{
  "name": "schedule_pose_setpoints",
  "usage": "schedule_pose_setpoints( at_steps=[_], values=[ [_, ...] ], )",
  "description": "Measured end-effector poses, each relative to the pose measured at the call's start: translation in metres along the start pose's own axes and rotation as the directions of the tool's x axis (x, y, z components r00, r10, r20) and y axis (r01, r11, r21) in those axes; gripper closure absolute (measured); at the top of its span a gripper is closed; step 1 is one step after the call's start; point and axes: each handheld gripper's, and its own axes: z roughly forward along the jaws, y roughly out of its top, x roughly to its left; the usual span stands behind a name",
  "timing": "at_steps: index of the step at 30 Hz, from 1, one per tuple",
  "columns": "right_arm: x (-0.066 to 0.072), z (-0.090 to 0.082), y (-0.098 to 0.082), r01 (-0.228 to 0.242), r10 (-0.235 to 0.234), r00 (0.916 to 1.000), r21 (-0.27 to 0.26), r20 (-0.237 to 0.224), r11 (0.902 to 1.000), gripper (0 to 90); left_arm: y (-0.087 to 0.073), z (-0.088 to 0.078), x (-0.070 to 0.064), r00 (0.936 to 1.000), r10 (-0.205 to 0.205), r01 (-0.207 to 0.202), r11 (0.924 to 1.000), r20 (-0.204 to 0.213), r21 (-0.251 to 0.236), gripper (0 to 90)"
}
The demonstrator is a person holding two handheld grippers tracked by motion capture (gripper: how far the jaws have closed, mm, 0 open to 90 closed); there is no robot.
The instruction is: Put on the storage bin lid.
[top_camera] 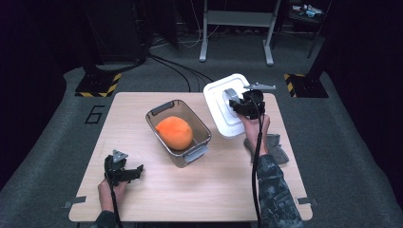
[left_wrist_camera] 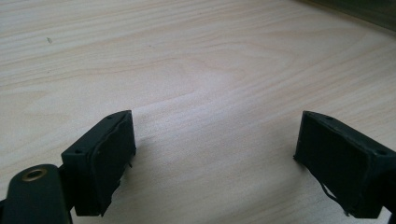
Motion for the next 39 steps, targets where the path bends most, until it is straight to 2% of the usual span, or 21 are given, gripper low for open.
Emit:
schedule_pose_setpoints(
  at_steps=[5, 22, 39],
  values=[
    [0.009, -0.002, 0.004, 0.012, -0.013, 0.9997, -0.01, -0.021, 0.9999, 67.0, 0.0, 0.0, 0.0, 1.0, 0.0, 0.0, 1.0, 0.0, 0.0, 11.5],
    [0.033, -0.002, 0.008, -0.011, 0.006, 0.9918, -0.037, -0.128, 0.9993, 67.0, 0.0, 0.0, 0.0, 1.0, -0.004, 0.004, 1.0, 0.004, 0.001, 11.5],
    [0.065, 0.02, 0.003, -0.005, 0.005, 0.976, 0.001, -0.218, 1.0, 67.0, 0.0, 0.0, 0.0, 1.0, -0.002, 0.002, 1.0, 0.003, 0.001, 11.5]
  ],
)
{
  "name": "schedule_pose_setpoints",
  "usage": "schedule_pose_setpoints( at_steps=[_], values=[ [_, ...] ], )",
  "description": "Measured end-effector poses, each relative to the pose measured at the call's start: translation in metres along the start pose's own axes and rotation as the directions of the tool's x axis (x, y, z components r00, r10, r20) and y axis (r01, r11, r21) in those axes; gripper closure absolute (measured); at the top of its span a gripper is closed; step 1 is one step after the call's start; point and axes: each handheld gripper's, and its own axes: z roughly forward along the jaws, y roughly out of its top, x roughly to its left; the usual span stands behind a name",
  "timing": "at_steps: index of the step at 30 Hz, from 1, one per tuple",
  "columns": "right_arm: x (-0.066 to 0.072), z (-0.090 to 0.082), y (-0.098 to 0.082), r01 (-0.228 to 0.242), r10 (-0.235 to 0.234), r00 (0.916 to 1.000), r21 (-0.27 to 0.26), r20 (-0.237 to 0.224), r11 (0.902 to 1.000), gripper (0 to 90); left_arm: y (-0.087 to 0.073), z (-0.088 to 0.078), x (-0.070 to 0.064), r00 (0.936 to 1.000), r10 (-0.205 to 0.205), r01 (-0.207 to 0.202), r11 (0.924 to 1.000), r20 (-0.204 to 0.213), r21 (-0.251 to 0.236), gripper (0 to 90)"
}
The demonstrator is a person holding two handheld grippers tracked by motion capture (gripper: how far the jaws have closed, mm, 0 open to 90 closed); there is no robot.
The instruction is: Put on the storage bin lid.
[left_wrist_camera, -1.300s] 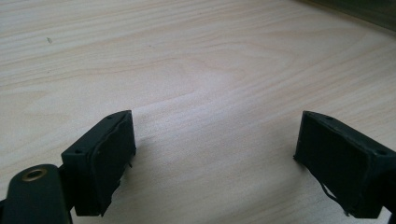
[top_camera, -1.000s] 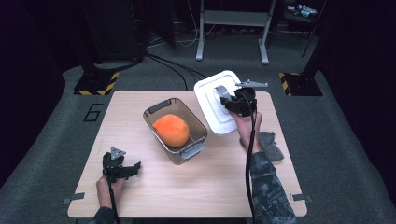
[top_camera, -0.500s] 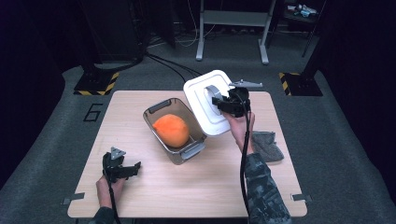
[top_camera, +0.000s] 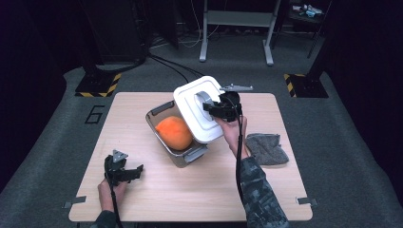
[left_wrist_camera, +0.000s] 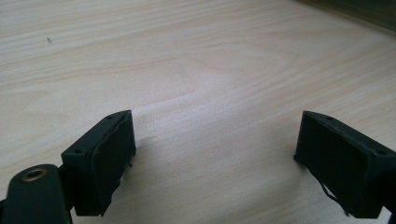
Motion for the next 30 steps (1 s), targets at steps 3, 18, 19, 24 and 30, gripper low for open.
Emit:
schedule_pose_setpoints(
  at_steps=[3, 18, 19, 24, 30],
  values=[
    [0.005, 0.006, -0.002, -0.003, 0.003, 0.9998, 0.01, -0.017, 0.9999, 67.0, 0.0, 0.0, 0.0, 1.0, -0.002, 0.002, 1.0, 0.001, 0.0, 11.5],
    [0.029, 0.036, -0.012, -0.008, 0.014, 0.9961, 0.076, -0.087, 0.9971, 67.0, 0.0, 0.0, 0.0, 1.0, 0.005, -0.005, 1.0, -0.002, 0.0, 11.5],
    [0.03, 0.038, -0.013, -0.01, 0.017, 0.9959, 0.079, -0.089, 0.9969, 67.0, 0.0, 0.0, 0.0, 1.0, 0.005, -0.005, 1.0, -0.002, 0.001, 11.5],
    [0.035, 0.047, -0.017, -0.005, 0.015, 0.9941, 0.098, -0.107, 0.9952, 67.0, 0.0, 0.0, 0.0, 1.0, 0.006, -0.006, 1.0, -0.001, 0.002, 11.5],
    [0.042, 0.055, -0.021, -0.005, 0.019, 0.9923, 0.117, -0.122, 0.9931, 67.0, 0.0, 0.0, 0.0, 1.0, 0.005, -0.005, 1.0, -0.002, 0.001, 11.5]
  ],
)
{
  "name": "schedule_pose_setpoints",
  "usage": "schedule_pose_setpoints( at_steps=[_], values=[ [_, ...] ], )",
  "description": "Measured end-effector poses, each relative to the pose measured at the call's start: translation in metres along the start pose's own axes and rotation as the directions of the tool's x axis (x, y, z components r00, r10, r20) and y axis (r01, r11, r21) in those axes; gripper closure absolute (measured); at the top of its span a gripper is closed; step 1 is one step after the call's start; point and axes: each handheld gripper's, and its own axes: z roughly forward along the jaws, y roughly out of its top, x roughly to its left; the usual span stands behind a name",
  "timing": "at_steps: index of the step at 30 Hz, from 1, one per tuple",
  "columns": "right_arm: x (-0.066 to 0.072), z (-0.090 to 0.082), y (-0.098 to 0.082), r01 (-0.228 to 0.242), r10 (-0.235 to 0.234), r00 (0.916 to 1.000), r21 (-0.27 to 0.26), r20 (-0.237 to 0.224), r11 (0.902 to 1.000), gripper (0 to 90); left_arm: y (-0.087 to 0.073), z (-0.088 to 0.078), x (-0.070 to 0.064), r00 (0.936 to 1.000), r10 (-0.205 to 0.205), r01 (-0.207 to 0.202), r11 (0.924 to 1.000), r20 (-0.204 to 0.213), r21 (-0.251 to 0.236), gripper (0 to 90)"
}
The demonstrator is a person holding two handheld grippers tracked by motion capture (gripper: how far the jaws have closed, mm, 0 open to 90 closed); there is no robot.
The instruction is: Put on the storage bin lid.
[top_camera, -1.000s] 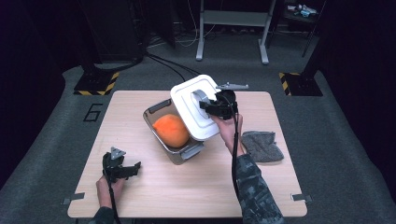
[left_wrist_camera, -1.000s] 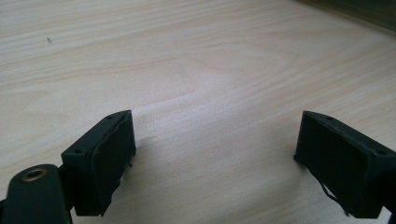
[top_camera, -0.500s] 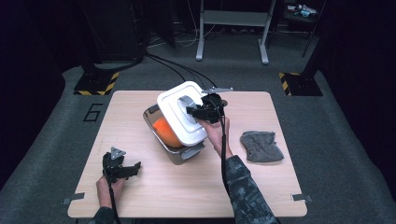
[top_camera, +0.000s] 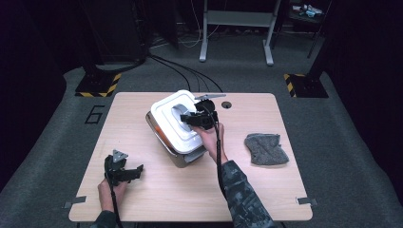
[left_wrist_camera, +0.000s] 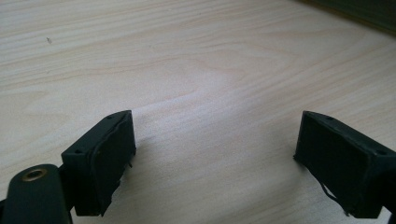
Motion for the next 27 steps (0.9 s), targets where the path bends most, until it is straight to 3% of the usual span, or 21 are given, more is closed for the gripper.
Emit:
schedule_pose_setpoints(
  at_steps=[19, 27],
  values=[
    [0.003, 0.023, -0.007, -0.042, 0.043, 0.9989, 0.043, -0.02, 0.9982, 66.9, 0.0, 0.0, 0.0, 1.0, 0.004, -0.004, 1.0, 0.005, 0.006, 11.6],
    [0.006, 0.029, -0.008, -0.03, 0.031, 0.9991, 0.065, -0.027, 0.9975, 66.8, 0.0, 0.0, 0.0, 1.0, 0.004, -0.004, 1.0, 0.004, 0.005, 11.6]
  ],
)
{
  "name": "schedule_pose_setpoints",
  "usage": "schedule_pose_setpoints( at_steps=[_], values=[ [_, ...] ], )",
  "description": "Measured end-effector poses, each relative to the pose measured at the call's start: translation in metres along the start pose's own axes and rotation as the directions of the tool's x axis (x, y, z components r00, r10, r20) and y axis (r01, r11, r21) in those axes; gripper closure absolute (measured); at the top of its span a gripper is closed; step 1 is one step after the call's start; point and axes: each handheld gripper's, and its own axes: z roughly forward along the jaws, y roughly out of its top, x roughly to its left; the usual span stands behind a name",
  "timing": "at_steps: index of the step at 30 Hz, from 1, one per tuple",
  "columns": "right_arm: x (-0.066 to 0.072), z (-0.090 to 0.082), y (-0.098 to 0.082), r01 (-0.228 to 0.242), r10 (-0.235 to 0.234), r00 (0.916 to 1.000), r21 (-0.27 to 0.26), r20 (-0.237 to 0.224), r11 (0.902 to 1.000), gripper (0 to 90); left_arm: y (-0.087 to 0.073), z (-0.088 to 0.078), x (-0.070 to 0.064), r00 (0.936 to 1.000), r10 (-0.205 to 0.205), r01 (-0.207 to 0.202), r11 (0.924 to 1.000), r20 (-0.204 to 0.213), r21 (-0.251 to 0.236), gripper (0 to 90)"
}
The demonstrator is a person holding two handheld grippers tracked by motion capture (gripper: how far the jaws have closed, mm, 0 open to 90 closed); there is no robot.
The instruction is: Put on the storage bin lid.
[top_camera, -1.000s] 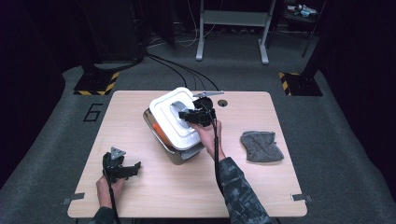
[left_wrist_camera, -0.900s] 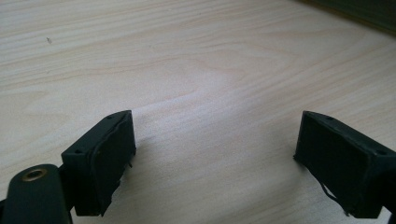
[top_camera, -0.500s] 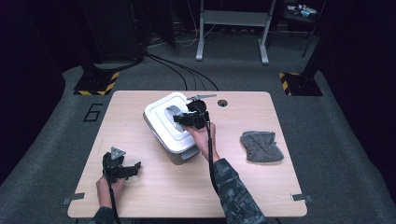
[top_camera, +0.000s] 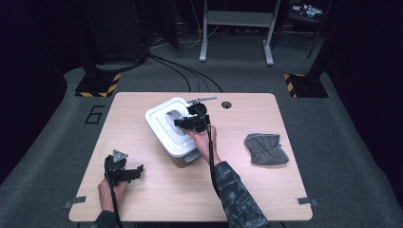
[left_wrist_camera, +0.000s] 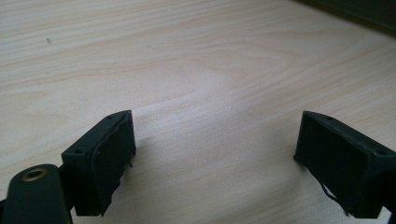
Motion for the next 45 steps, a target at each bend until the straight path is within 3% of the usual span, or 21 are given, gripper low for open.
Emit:
schedule_pose_setpoints(
  at_steps=[11, 17, 25, 32, 39, 41, 45],
  values=[
    [-0.003, 0.001, -0.004, -0.03, 0.03, 0.9995, 0.011, -0.002, 0.9995, 66.6, 0.0, 0.0, 0.0, 1.0, -0.004, 0.004, 1.0, -0.001, -0.003, 11.6],
    [-0.002, 0.001, -0.003, -0.003, 0.003, 0.9999, 0.017, 0.014, 0.9998, 65.2, 0.0, 0.0, 0.0, 1.0, -0.005, 0.005, 1.0, -0.001, -0.002, 11.6],
    [0.007, -0.008, 0.002, 0.054, -0.054, 0.9958, -0.003, 0.074, 0.9985, 35.7, 0.0, 0.0, 0.0, 1.0, -0.004, 0.004, 1.0, -0.001, -0.003, 11.6],
    [0.014, -0.023, 0.005, 0.12, -0.119, 0.9871, -0.001, 0.107, 0.9928, 17.8, 0.0, 0.0, 0.0, 1.0, -0.004, 0.004, 1.0, -0.001, -0.003, 11.6],
    [0.022, -0.046, 0.002, 0.184, -0.181, 0.9763, -0.011, 0.118, 0.9829, 13.8, 0.0, 0.0, 0.0, 1.0, -0.004, 0.004, 1.0, -0.001, -0.003, 11.6],
    [0.022, -0.052, 0.0, 0.214, -0.211, 0.9692, -0.01, 0.127, 0.9767, 12.5, 0.0, 0.0, 0.0, 1.0, -0.004, 0.004, 1.0, -0.001, -0.003, 11.6],
    [0.023, -0.064, -0.006, 0.235, -0.232, 0.9631, -0.008, 0.137, 0.9719, 10.5, 0.0, 0.0, 0.0, 1.0, -0.004, 0.004, 1.0, -0.001, -0.003, 11.6]
  ],
)
